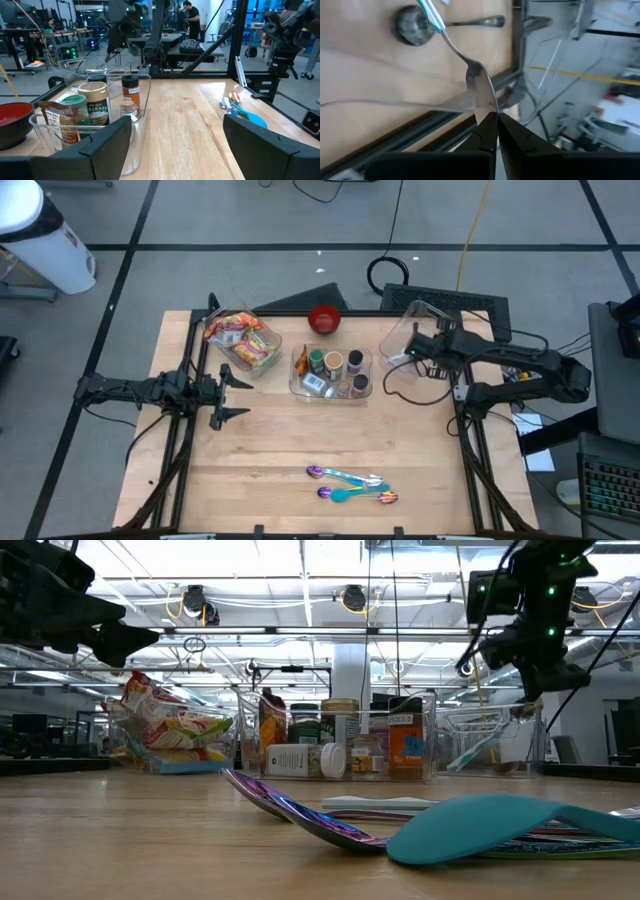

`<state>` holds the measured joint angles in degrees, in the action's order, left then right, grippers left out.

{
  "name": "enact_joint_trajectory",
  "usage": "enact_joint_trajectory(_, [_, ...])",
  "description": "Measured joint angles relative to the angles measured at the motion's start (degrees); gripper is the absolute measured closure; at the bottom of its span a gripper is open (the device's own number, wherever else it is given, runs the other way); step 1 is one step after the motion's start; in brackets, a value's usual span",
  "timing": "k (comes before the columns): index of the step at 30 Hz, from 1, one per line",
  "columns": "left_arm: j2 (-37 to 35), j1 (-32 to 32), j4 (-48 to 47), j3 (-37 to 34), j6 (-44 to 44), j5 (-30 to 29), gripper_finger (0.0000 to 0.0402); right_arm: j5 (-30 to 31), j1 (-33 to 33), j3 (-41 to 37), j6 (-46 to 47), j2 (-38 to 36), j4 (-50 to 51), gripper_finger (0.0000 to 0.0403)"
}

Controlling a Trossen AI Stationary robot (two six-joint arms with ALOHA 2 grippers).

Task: Pick & Place Food Item
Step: Put the top silver spoon into the right transparent bin, then put the silver spoon into the right transparent bin

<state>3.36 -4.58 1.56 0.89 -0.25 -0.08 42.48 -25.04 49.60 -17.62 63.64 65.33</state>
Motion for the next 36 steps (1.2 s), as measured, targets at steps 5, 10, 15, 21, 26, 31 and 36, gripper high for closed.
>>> enact_joint_trajectory(5, [0.00, 0.00, 0.00, 0.00, 0.00, 0.00, 0.0078, 2.75, 0.00, -3.53, -2.55, 0.00, -6.20, 0.0392])
enact_joint_trajectory(10, [0.00, 0.00, 0.00, 0.00, 0.00, 0.00, 0.0078, 2.62, 0.00, -4.47, -3.24, 0.00, -8.57, 0.0369])
enact_joint_trajectory(15, [0.00, 0.00, -0.02, 0.00, 0.00, 0.00, 0.0078, 2.70, 0.00, -4.50, -3.25, 0.00, -10.49, 0.0324])
enact_joint_trajectory(21, [0.00, 0.00, 0.00, 0.00, 0.00, 0.00, 0.0078, 5.77, 0.74, -4.50, -2.73, -0.36, -16.28, 0.0265])
enact_joint_trajectory(26, [0.00, 0.00, -0.02, 0.00, 0.02, 0.00, 0.0078, 11.83, 4.62, -4.52, -6.36, -1.97, -23.05, 0.0231])
enact_joint_trajectory(31, [0.00, 0.00, 0.00, 0.00, 0.00, 0.00, 0.0078, 8.18, 9.46, -4.50, -8.45, -4.39, -34.49, 0.0214])
enact_joint_trajectory(36, [0.00, -0.01, 0.00, 0.00, 0.00, -0.01, 0.0078, -7.21, 15.39, -4.50, -4.72, -6.74, -44.83, 0.0216])
